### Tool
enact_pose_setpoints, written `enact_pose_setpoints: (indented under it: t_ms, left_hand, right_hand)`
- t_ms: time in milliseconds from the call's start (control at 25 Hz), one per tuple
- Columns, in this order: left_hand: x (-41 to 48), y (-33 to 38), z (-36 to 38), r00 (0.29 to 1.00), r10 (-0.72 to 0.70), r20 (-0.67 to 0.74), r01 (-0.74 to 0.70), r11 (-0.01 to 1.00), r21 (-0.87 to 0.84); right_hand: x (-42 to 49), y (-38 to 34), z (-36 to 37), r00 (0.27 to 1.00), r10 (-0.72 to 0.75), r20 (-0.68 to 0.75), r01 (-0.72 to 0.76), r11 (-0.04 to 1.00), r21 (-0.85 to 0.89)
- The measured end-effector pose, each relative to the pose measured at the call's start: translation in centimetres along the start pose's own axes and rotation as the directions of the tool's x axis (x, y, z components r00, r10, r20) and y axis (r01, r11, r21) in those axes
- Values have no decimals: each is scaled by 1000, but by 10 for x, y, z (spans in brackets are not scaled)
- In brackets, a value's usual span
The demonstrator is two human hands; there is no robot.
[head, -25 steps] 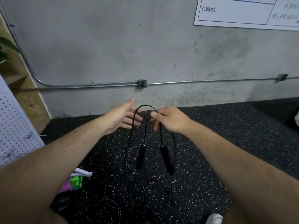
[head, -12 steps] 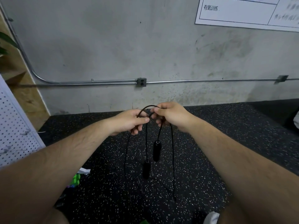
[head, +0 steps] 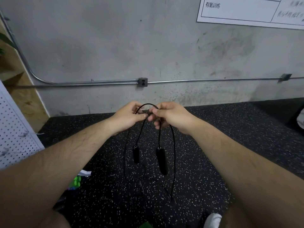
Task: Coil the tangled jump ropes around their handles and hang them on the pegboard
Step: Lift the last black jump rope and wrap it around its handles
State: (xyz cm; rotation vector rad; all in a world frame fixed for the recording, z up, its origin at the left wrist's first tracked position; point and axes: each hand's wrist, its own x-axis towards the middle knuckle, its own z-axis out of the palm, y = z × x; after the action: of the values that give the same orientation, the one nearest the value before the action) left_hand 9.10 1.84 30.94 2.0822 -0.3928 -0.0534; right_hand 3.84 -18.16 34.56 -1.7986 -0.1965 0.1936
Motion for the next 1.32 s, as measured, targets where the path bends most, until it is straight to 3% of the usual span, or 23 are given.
enact_pose_setpoints:
  t_ms: [80,120,240,320,400,520,680,800,880,960,1040,1200,1320]
  left_hand:
    - [-5,11,4,968,80,-239,-69,996,57]
    - [-7,15,5,965,96,-244,-94,995,19]
    - [-16,22,14,994,62,93,-50,991,-126]
    - [-18,18,23,980,4,199,16,995,-100]
    - [-19,14,30,979,-19,204,34,997,-70]
    - [-16,13,29,964,-22,266,-6,995,104]
    - [-18,21,32,963,-69,259,49,995,82]
    - [-17,28,29,978,-29,208,5,993,117]
    - [-12,25,24,979,-9,205,-7,997,79]
    - [-9,22,20,979,-4,204,8,1000,-17]
    - [-10,21,16,977,-21,212,35,997,-62]
    - [-14,18,10,963,-14,268,39,995,-89]
    - [-17,16,6,962,33,270,-30,999,-15]
  right_hand:
    - [1,0,-1,1000,15,-23,-13,998,63]
    - [2,1,-1,999,19,-36,-15,996,89]
    - [5,4,-2,998,27,-64,-17,990,143]
    - [5,4,-1,997,31,-75,-19,989,145]
    - [4,3,1,997,35,-73,-22,985,172]
    - [2,2,2,993,40,-107,-25,991,135]
    - [1,-4,2,966,88,-242,-84,996,30]
    - [0,-6,-5,925,31,-379,-134,959,-249]
    - [0,-3,-9,953,-109,-284,-69,831,-552]
    - [-1,1,-7,989,-132,-63,52,719,-693]
    - [0,4,-5,993,-114,16,92,704,-704]
    - [0,1,-9,967,-230,-111,111,770,-628]
    - [-5,-6,-11,981,-148,-126,65,860,-507]
